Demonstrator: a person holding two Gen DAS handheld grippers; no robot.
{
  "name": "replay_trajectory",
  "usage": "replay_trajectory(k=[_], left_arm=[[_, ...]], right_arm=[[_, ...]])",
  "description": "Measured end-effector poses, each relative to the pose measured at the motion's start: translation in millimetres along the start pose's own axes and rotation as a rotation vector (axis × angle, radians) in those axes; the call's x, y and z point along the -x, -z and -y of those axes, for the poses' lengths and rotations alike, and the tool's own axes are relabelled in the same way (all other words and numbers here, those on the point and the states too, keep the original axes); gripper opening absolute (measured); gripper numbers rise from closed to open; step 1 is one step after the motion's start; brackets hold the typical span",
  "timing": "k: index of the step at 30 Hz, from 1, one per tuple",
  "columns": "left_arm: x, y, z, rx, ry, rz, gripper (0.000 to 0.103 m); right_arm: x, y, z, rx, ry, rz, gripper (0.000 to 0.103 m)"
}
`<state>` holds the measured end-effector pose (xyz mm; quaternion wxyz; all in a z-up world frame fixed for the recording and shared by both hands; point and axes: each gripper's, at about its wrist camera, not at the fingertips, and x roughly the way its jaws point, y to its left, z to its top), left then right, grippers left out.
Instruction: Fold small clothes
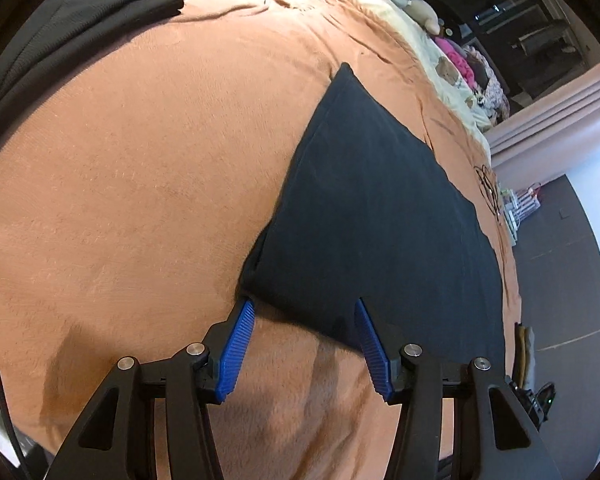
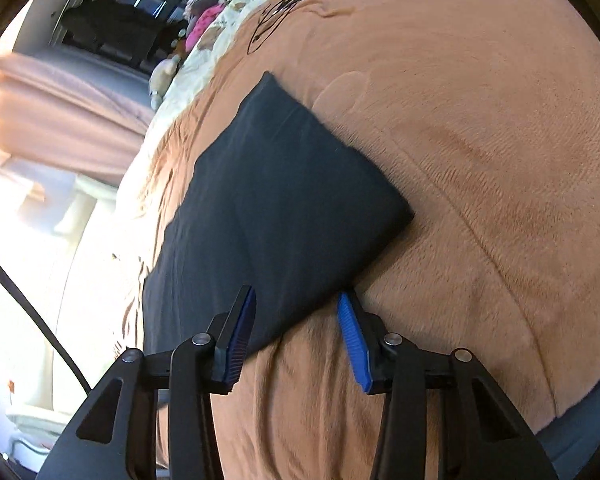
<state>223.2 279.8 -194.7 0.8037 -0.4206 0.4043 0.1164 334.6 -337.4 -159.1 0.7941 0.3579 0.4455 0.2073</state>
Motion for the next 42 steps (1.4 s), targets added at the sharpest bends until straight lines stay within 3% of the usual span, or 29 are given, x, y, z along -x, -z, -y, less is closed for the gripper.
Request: replay_trajectory(k=[7, 14, 16, 18, 19, 20, 24, 30, 42], left_arm=[[-10.4, -10.0, -7.2, 0.05, 0.046, 0.05, 0.054], [-17.3, -16.7, -0.9, 0.007, 0.034, 0.083, 0.049], [-19.7, -18.1, 0.0, -0.01, 0.007, 0.101, 0.039], [-23.9, -20.6, -1.1, -0.02, -0.04, 0.104, 0.018], [-23.7, -22.5, -2.7, -0.01, -0.026, 0.102, 0.015], [-22.3, -23.0, -3.1, -0.009, -0.019, 0.1, 0.012], [-10.3, -23.6, 8.3, -0.073, -0.046, 0.133, 0.01], [20.5, -26.8, 20.3, -0.087, 0.001, 0.169, 0.009], [73.7, 12.8, 1.9, -0.075, 0.025, 0.143, 0.009]], right_arm=[[6.0, 7.7, 16.1, -0.036, -0.021, 0.08, 0.039], [-0.8, 15.6, 18.8, -0.031, -0.035, 0.121, 0.034], [-6.1, 18.0, 15.2, -0.02, -0.024, 0.122, 0.029], [-7.6, 17.3, 16.0, -0.028, 0.002, 0.116, 0.013], [-7.1, 16.8, 15.8, -0.035, 0.01, 0.113, 0.004], [-4.1, 17.0, 14.0, -0.037, 0.01, 0.11, 0.002], [9.1, 15.1, -8.8, 0.012, 0.021, 0.135, 0.0], [30.6, 20.3, -30.6, 0.037, -0.001, 0.15, 0.0], [70.5, 55.9, -19.7, 0.086, -0.005, 0.116, 0.0]])
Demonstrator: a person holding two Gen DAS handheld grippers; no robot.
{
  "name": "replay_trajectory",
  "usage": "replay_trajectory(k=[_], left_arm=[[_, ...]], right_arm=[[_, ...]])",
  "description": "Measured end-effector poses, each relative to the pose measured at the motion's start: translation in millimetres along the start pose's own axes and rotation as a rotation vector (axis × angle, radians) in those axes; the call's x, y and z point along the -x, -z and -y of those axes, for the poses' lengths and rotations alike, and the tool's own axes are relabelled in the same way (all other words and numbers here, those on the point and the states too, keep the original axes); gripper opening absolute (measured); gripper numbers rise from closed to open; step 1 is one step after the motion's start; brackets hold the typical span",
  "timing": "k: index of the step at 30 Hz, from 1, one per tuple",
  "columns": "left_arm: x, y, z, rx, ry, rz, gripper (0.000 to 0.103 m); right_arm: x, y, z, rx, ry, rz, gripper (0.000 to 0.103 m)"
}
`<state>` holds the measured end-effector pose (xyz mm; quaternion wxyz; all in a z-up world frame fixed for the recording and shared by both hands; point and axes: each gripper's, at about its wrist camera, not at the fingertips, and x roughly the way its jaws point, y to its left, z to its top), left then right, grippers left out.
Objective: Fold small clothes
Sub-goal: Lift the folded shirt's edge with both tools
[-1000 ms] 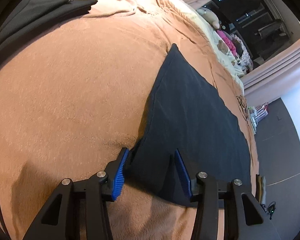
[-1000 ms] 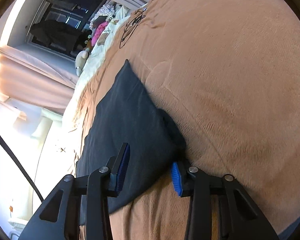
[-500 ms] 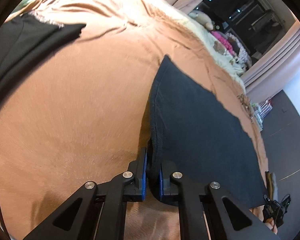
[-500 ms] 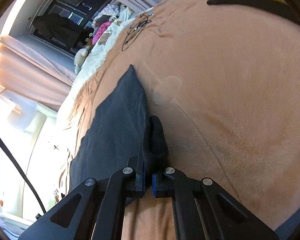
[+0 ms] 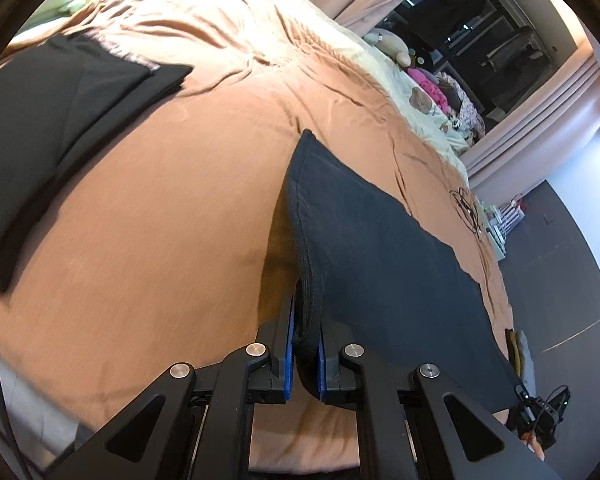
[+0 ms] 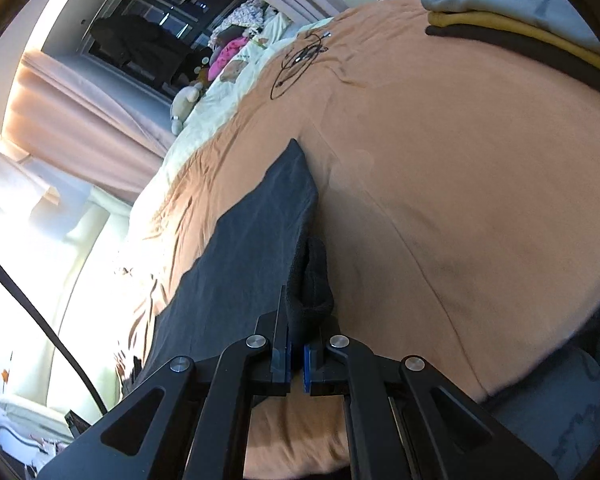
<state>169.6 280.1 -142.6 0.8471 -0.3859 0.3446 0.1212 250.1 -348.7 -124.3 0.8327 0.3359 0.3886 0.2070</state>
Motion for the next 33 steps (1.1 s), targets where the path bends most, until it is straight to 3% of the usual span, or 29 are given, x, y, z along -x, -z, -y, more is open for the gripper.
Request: replay_trajectory(k=[6, 11, 13, 14, 15, 17, 21, 27, 31, 33], left_arm=[[12.6, 22.4, -12.6, 0.003, -0.014, -0.02, 0.009], [3.2, 30.0, -16.6, 0.023, 0.011, -0.036, 0.011], [-1.8, 32.4, -20.6, 0.045, 0.048, -0.043, 0.022], [-5.5, 35.1, -24.2, 0.062, 0.088, -0.05, 0.042], [-5.8, 36.9, -26.3, 0.073, 0.11, -0.05, 0.062], [-5.8, 42.8, -31.1, 0.1, 0.156, -0.034, 0.071], [-10.5, 56.3, -41.5, 0.183, 0.244, -0.051, 0.07], [-14.8, 68.7, -40.9, 0.216, 0.332, -0.031, 0.07], [-18.2, 66.7, -33.5, 0.182, 0.295, -0.002, 0.066], [-19.7, 63.1, -32.9, 0.173, 0.252, 0.013, 0.051]], right_arm=[[14.2, 7.2, 1.3, 0.047, 0.028, -0.009, 0.0], [8.9, 5.4, -10.3, 0.151, 0.167, -0.042, 0.005], [12.7, 2.8, -15.9, 0.182, 0.209, -0.032, 0.013], [15.7, 1.6, -20.2, 0.2, 0.23, -0.025, 0.022], [19.7, -0.5, -27.3, 0.22, 0.239, -0.012, 0.041], [28.3, -3.1, -35.8, 0.237, 0.241, 0.01, 0.063], [38.8, -11.0, -60.7, 0.286, 0.217, 0.045, 0.063], [15.7, -4.6, -94.4, 0.335, 0.141, -0.009, 0.063], [-12.1, 4.4, -110.3, 0.382, 0.11, -0.063, 0.063], [-25.9, 5.9, -112.2, 0.407, 0.093, -0.09, 0.063]])
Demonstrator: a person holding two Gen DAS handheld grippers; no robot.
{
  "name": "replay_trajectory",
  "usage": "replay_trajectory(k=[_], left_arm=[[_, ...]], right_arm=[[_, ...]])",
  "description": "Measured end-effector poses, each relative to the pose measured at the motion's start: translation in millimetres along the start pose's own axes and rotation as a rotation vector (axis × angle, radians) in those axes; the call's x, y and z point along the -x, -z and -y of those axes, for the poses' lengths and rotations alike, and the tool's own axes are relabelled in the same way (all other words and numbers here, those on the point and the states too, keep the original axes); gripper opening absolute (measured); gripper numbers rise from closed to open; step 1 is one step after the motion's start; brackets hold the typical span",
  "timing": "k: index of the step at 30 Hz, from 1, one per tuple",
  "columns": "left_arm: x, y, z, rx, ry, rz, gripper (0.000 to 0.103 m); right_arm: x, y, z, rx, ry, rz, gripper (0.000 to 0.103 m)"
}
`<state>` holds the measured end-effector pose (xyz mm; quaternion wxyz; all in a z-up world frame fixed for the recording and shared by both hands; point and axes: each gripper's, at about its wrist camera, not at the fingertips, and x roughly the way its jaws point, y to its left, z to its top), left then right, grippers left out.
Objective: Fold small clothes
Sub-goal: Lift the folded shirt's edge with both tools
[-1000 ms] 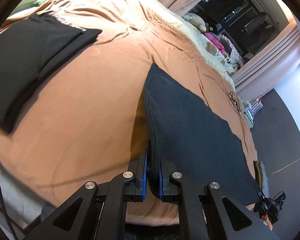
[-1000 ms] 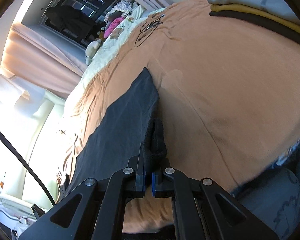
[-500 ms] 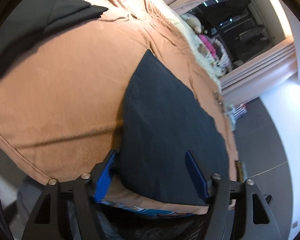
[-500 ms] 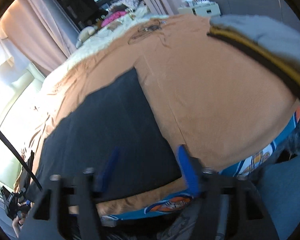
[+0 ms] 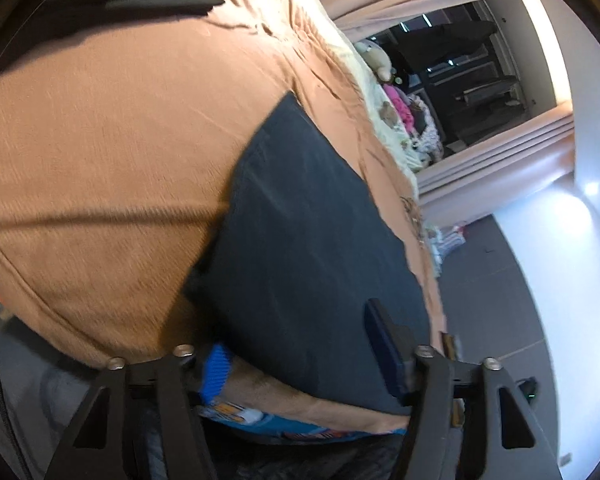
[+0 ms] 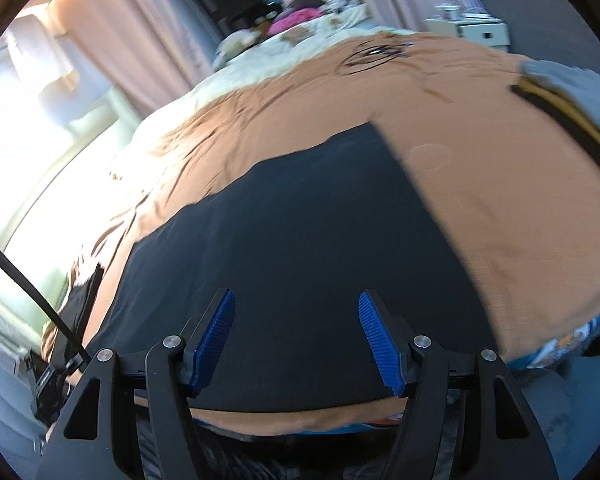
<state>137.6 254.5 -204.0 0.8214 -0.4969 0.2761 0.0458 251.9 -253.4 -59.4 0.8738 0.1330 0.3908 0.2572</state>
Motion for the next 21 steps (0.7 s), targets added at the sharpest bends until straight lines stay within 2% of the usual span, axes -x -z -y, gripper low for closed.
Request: replay_trajectory(k=[5, 6, 9, 15, 21], left_arm=[[-4.2, -10.2, -7.0, 0.03, -0.083, 0.034, 0.024], [-5.9, -11.4, -9.3, 0.043, -0.087, 0.036, 0.018], [-7.7, -11.2, -12.9, 0.067, -0.088, 0.045, 0.009], [-0.2, -11.3, -12.8, 0.066, -0.062, 0.057, 0.006], [6.6, -21.8, 1.5, 0.053, -0.012, 0.052, 0.005]], right_arm=[[-45.8, -15.6, -23.0, 0.109, 0.032, -0.086, 0.063], [-53.9, -15.4, -33.3, 0.138, 0.027, -0.107, 0.058], [-74.3, -18.5, -61.2, 0.195, 0.024, -0.164, 0.039], [-107.5, -22.0, -91.9, 0.258, 0.028, -0.235, 0.023], [-132.3, -22.3, -101.5, 0.272, 0.038, -0.271, 0.014]])
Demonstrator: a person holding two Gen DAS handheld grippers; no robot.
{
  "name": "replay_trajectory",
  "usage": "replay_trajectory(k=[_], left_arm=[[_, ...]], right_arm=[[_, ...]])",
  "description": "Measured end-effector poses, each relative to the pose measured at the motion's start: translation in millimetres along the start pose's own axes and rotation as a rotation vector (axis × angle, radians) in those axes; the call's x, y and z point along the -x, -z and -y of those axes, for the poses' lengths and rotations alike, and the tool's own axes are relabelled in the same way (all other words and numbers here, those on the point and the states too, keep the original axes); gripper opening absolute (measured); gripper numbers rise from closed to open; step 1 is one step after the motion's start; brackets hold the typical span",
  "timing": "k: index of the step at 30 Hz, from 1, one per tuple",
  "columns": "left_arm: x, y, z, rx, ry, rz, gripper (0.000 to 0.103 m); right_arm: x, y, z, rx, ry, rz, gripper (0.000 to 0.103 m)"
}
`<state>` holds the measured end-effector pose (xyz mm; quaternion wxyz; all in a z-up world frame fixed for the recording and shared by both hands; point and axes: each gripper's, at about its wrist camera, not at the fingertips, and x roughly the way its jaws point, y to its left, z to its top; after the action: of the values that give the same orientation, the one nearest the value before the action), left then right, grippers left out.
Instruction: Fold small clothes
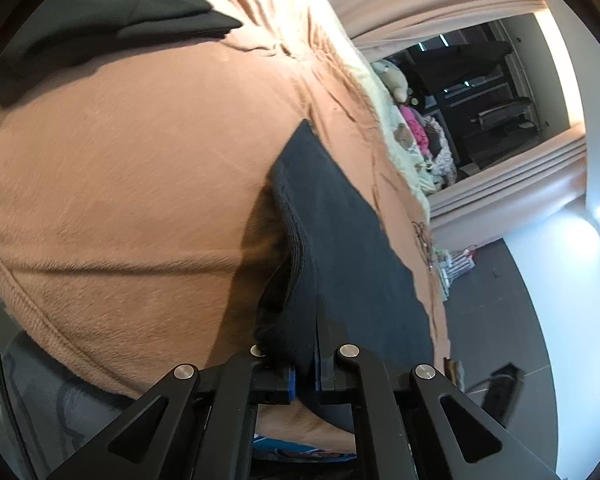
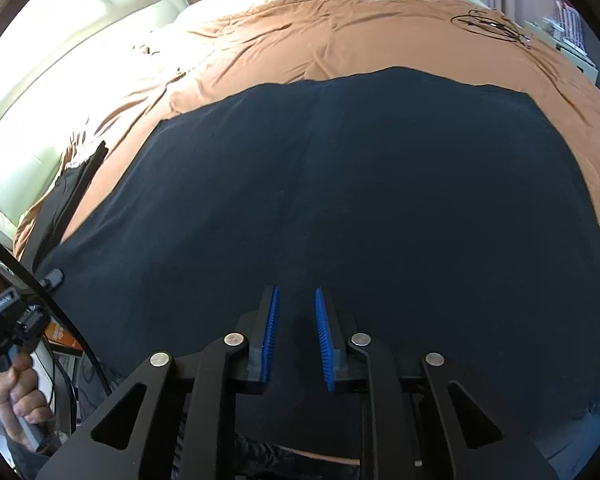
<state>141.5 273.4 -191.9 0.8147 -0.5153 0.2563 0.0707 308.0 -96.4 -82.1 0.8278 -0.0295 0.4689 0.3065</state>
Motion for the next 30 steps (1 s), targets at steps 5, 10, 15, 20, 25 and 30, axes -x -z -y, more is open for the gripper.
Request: replay_trajectory(k=[5, 10, 15, 20, 25, 30], left_arm=[[4.5, -6.6, 14.9, -0.025, 0.034, -0.004, 0.005], [5.7, -13.1, 29.7, -0.042, 0.056, -0.008, 0.005], [5.6, -19.0, 53.0, -0.09, 0.068, -0.014, 0.005], [4.4, -24.4, 79.5, -0.135, 0.072, -0.018, 0.005], [1.8, -28.4, 107.8, -0.167, 0.093, -0.03, 0.005], [-8.0, -29.8, 147.4, -0.221, 0.108, -0.049, 0.005]], right_arm=[[-12.5, -12.8, -3.7, 0.008, 0.002, -0.006, 0.009], [-25.4, -12.0, 1.2, 0.007, 0.009, -0.053, 0.006], [-16.0, -1.4, 0.8, 0.014, -0.026, -0.079, 0.006], [-3.8, 16.8, -3.6, 0.003, -0.042, -0.092, 0.006], [5.4, 38.1, -3.9, -0.002, -0.051, -0.087, 0.006], [9.9, 48.0, -1.8, -0.029, -0.102, -0.074, 0.006]])
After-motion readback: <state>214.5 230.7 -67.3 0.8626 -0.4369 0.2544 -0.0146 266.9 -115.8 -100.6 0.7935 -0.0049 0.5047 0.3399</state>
